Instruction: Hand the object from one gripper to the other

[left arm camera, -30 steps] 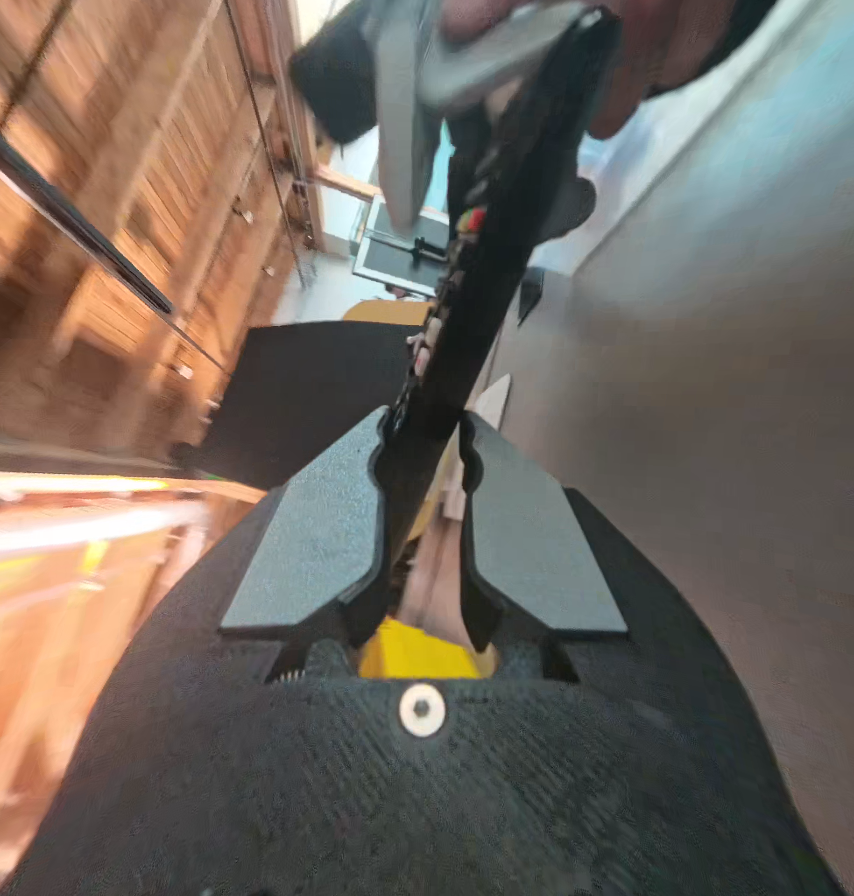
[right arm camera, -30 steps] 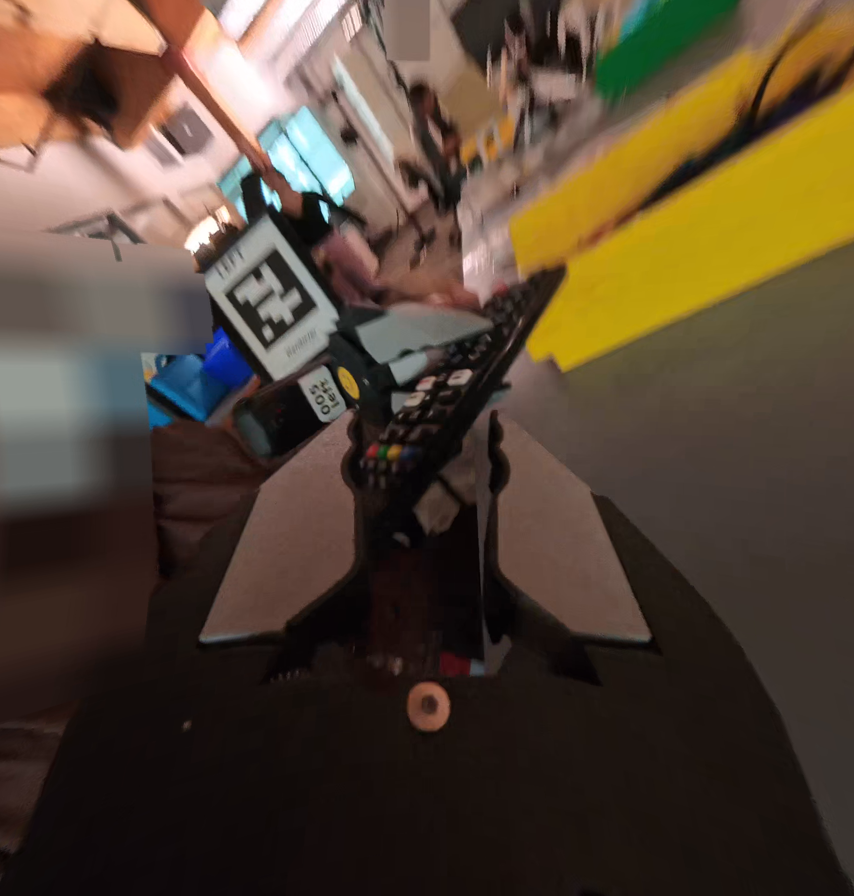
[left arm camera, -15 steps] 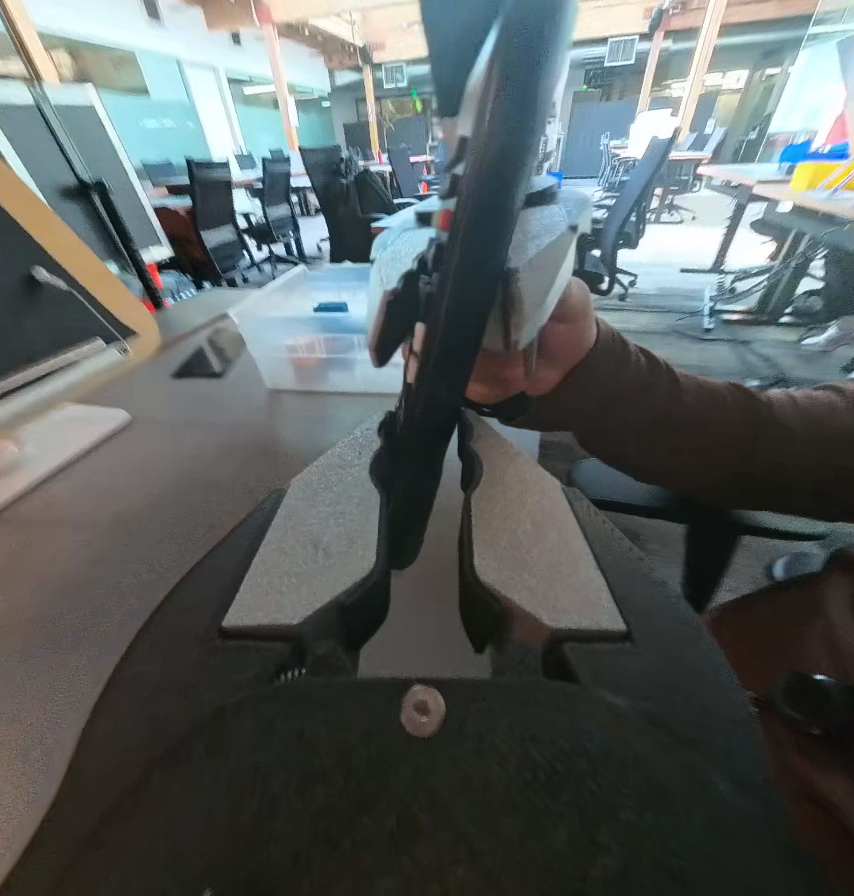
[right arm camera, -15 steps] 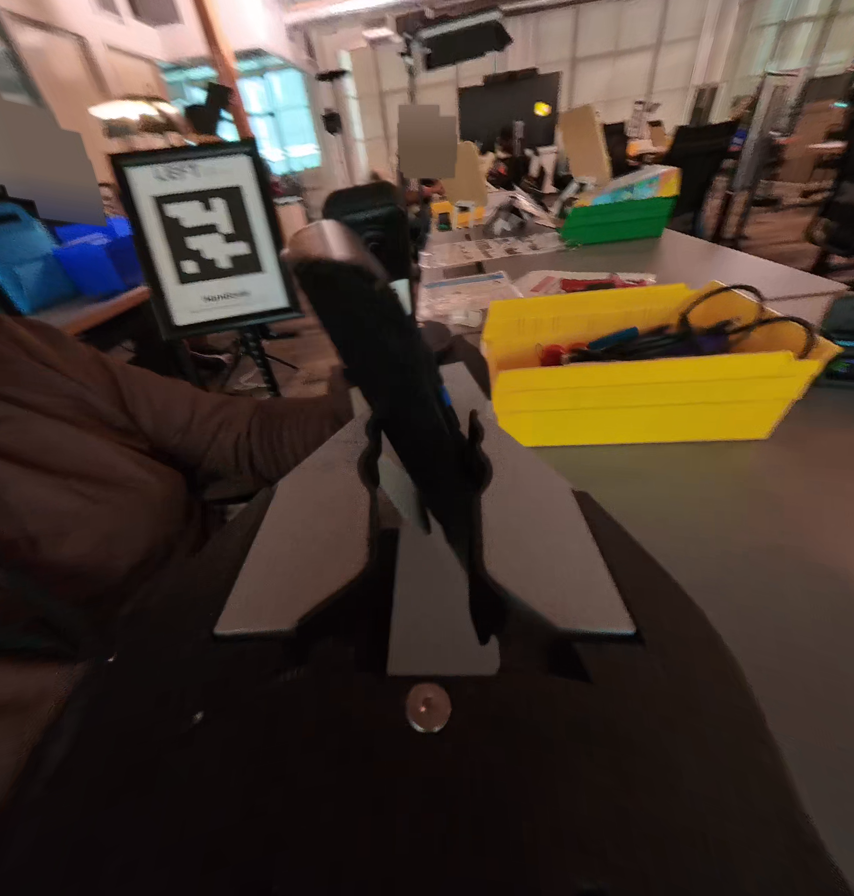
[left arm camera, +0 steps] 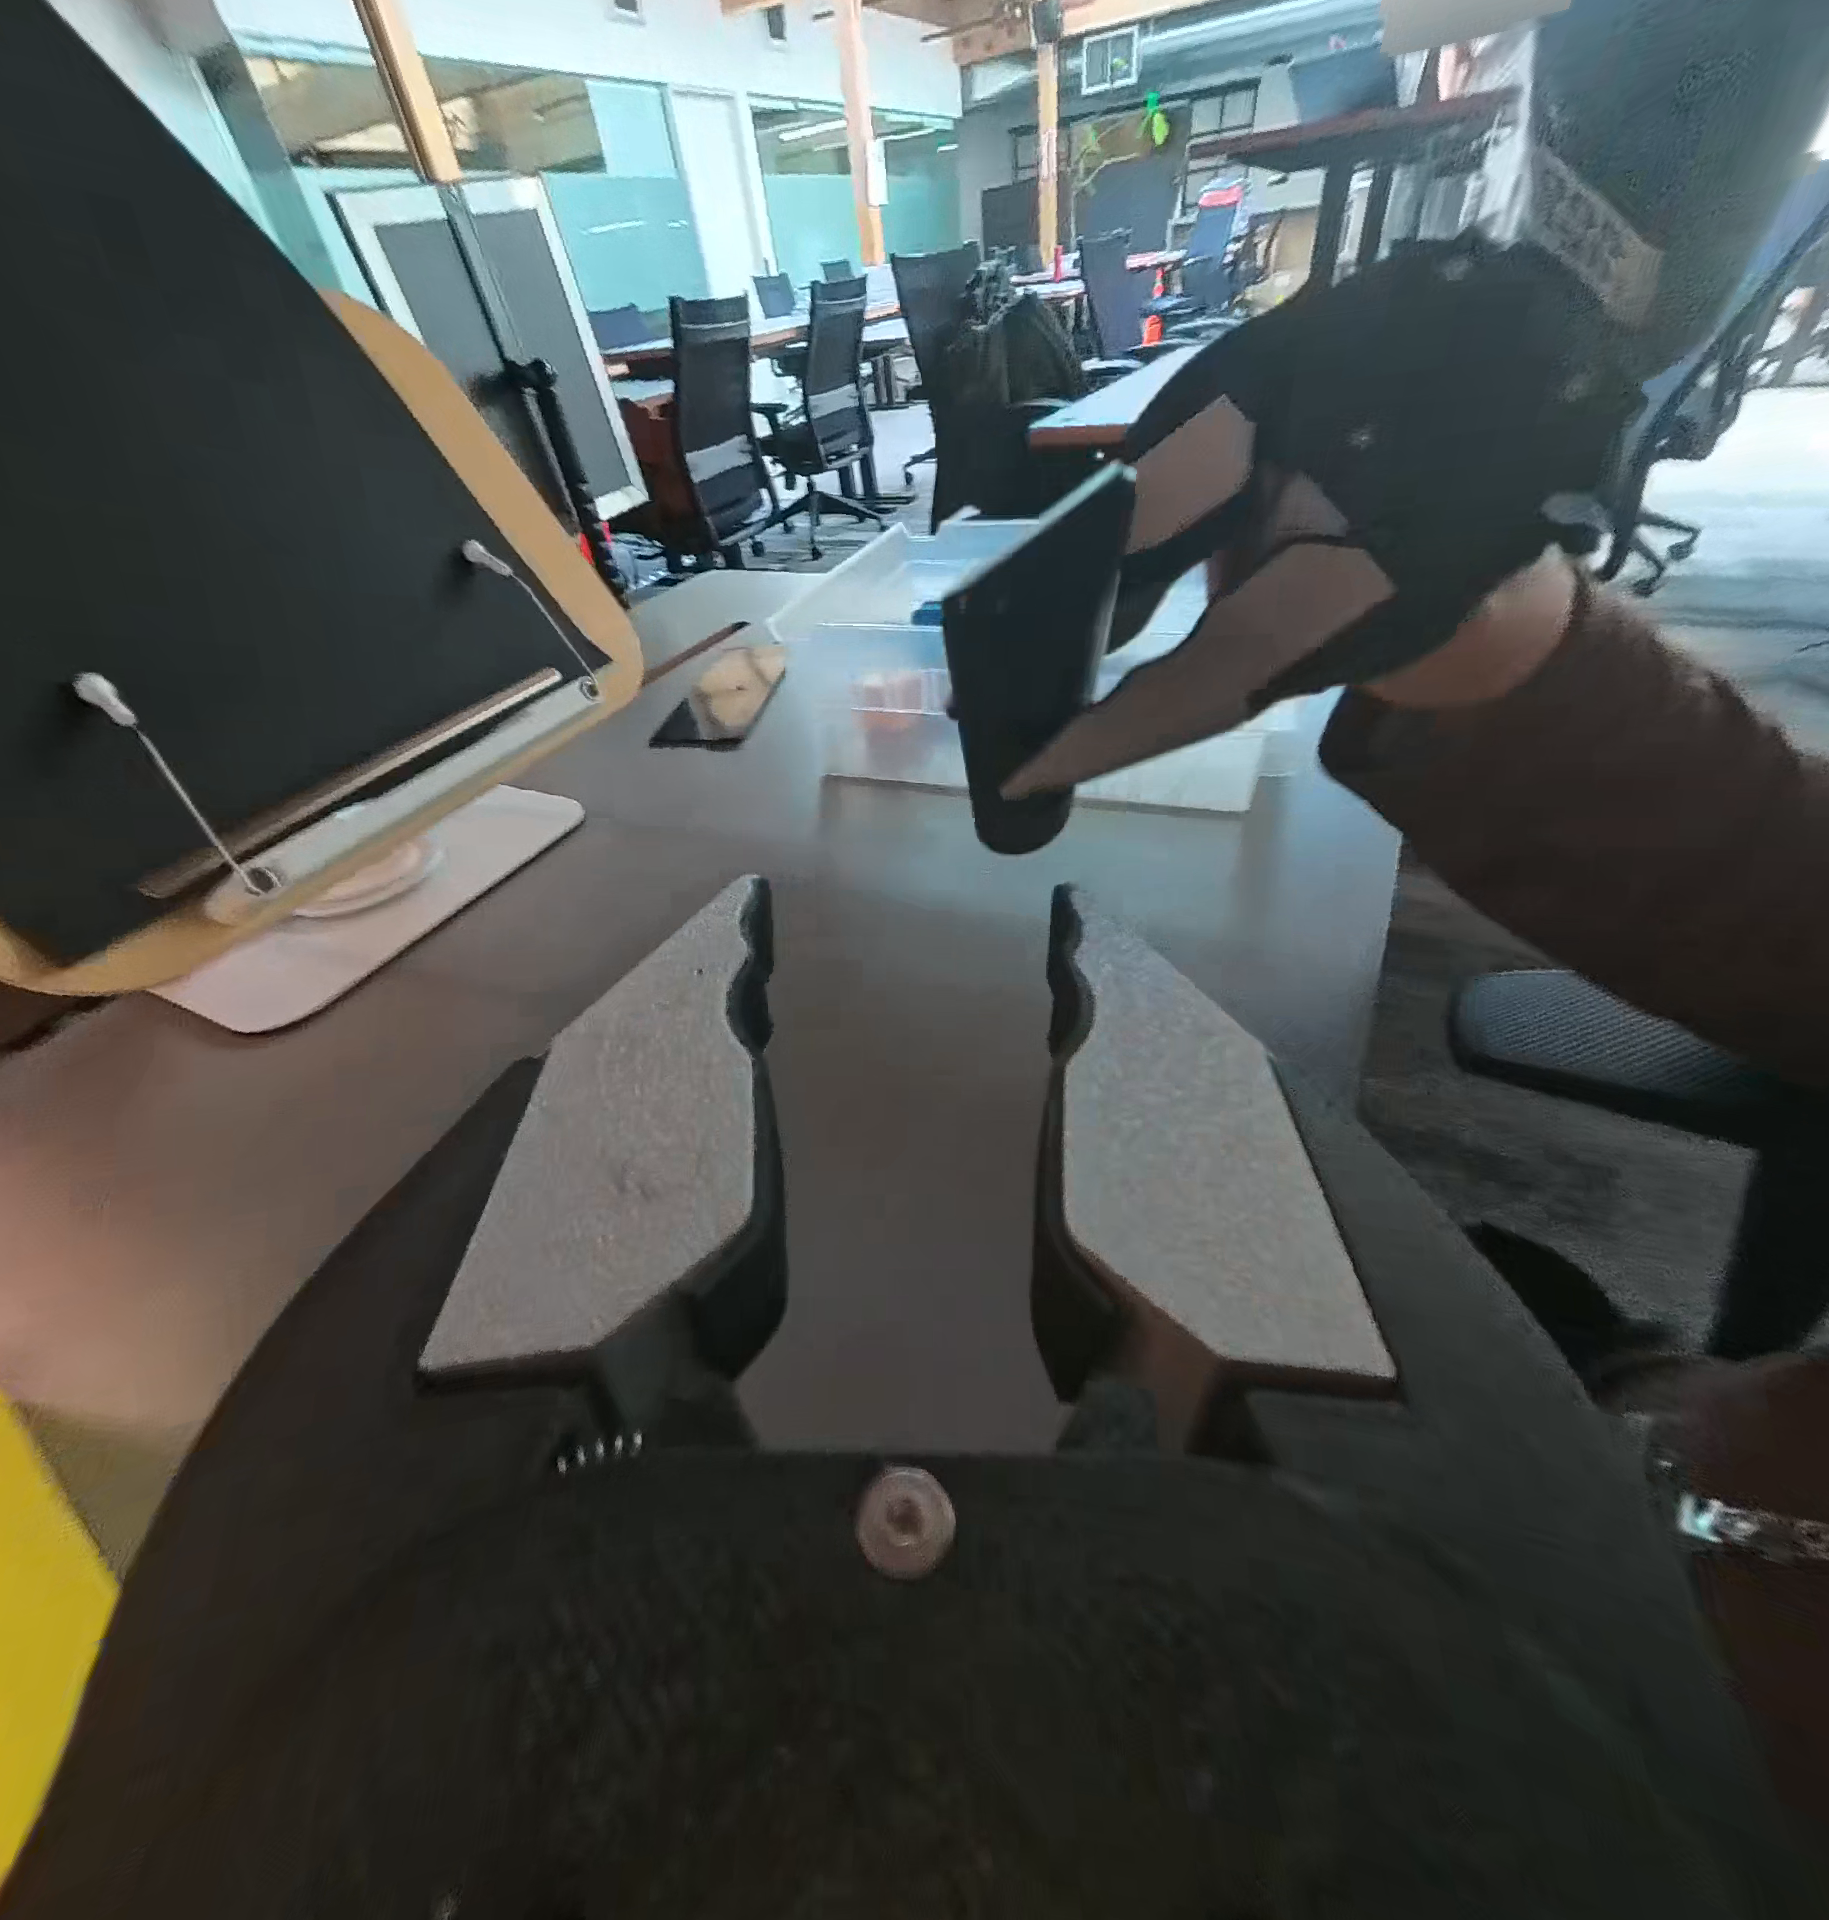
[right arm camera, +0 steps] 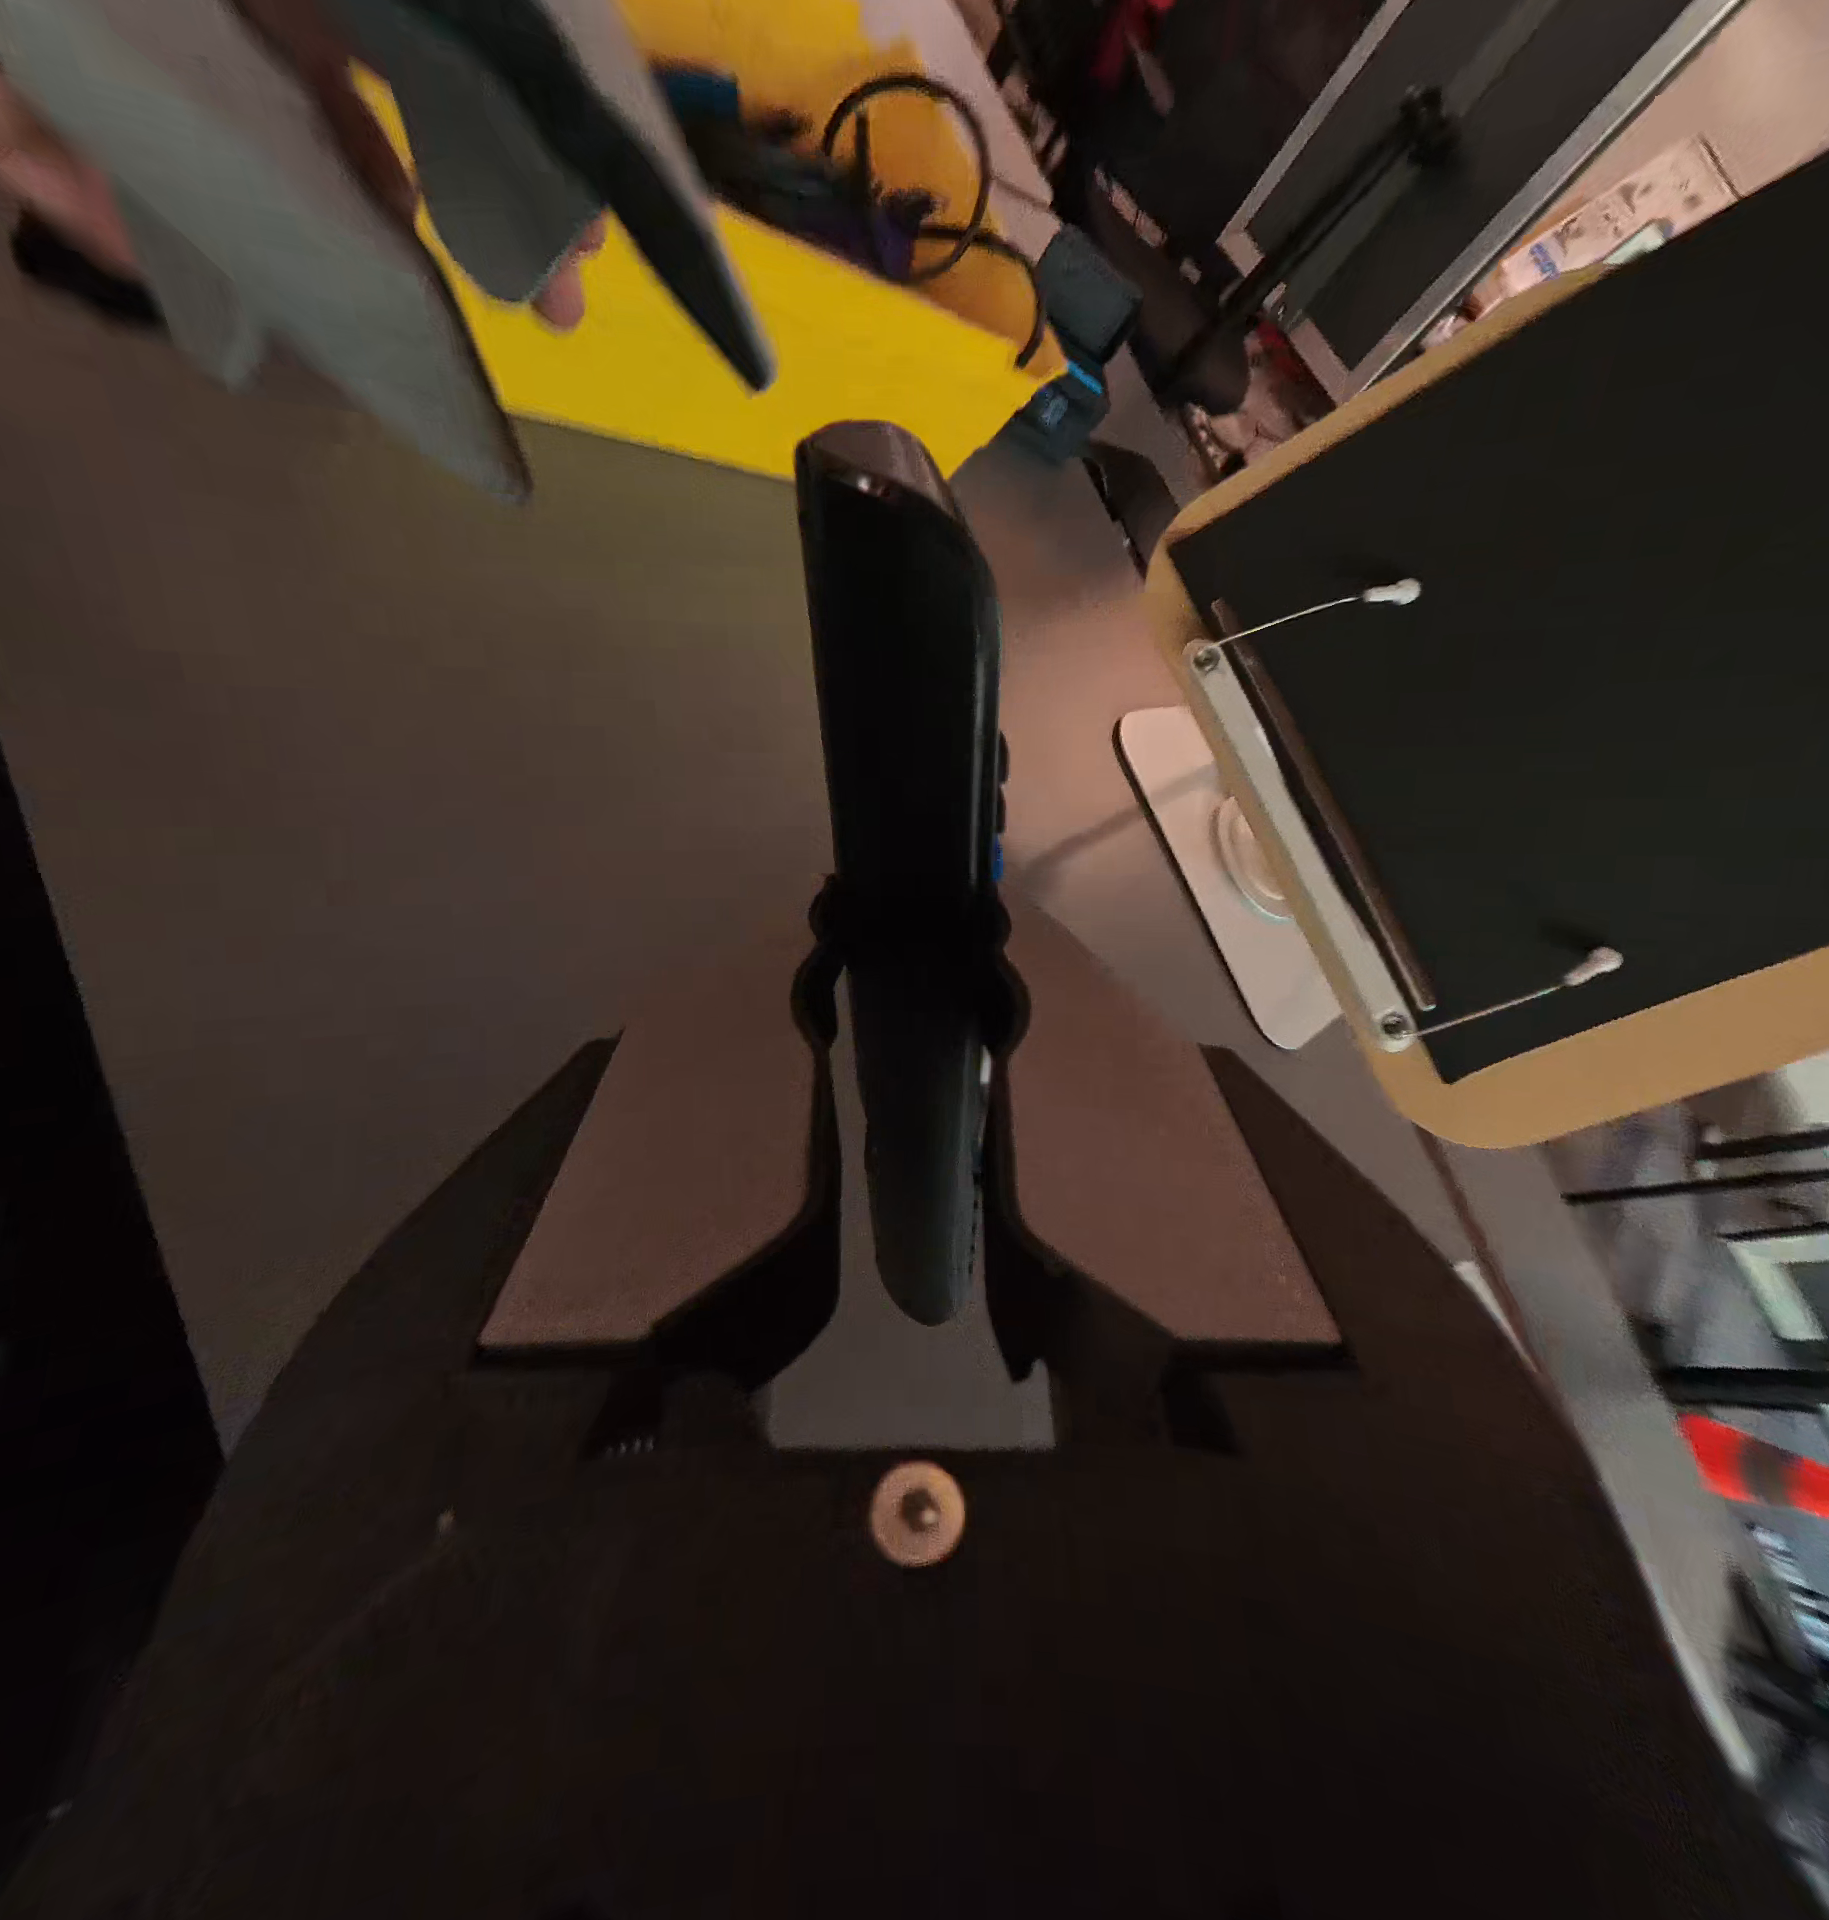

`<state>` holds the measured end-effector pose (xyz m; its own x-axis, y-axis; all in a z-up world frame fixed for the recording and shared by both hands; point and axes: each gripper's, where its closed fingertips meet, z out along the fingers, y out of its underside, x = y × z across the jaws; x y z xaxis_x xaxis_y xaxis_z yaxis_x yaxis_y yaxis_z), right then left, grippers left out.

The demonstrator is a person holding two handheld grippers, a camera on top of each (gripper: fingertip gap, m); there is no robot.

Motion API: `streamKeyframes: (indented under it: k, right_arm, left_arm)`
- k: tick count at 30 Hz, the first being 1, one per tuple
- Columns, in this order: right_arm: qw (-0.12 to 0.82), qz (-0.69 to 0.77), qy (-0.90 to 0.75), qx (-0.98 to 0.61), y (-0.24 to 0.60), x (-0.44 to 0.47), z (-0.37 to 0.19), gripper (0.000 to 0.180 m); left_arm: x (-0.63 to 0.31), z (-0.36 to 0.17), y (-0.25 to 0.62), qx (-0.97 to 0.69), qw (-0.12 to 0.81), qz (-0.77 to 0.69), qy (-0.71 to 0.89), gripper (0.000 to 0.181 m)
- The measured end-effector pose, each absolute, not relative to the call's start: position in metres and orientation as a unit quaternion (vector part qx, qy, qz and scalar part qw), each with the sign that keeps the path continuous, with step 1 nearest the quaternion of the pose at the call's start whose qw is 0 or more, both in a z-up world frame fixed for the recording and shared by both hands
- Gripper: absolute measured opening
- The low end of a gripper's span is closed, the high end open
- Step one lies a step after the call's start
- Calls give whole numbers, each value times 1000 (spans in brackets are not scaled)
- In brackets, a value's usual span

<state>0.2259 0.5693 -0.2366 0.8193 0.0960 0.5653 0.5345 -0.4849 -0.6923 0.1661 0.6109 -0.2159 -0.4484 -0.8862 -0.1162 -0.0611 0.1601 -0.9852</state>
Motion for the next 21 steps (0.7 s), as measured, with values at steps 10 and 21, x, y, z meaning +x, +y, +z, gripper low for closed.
streamKeyframes:
  k: [10,21]
  right_arm:
    - [373,-313,-288,-825,585,190,-270,22]
    - [589,-125,-144,-785,570,193,-197,42]
  left_arm:
    - [164,-228,568,-184,567,-347,724,27]
    - [145,-148,626,-251,660,-452,545,18]
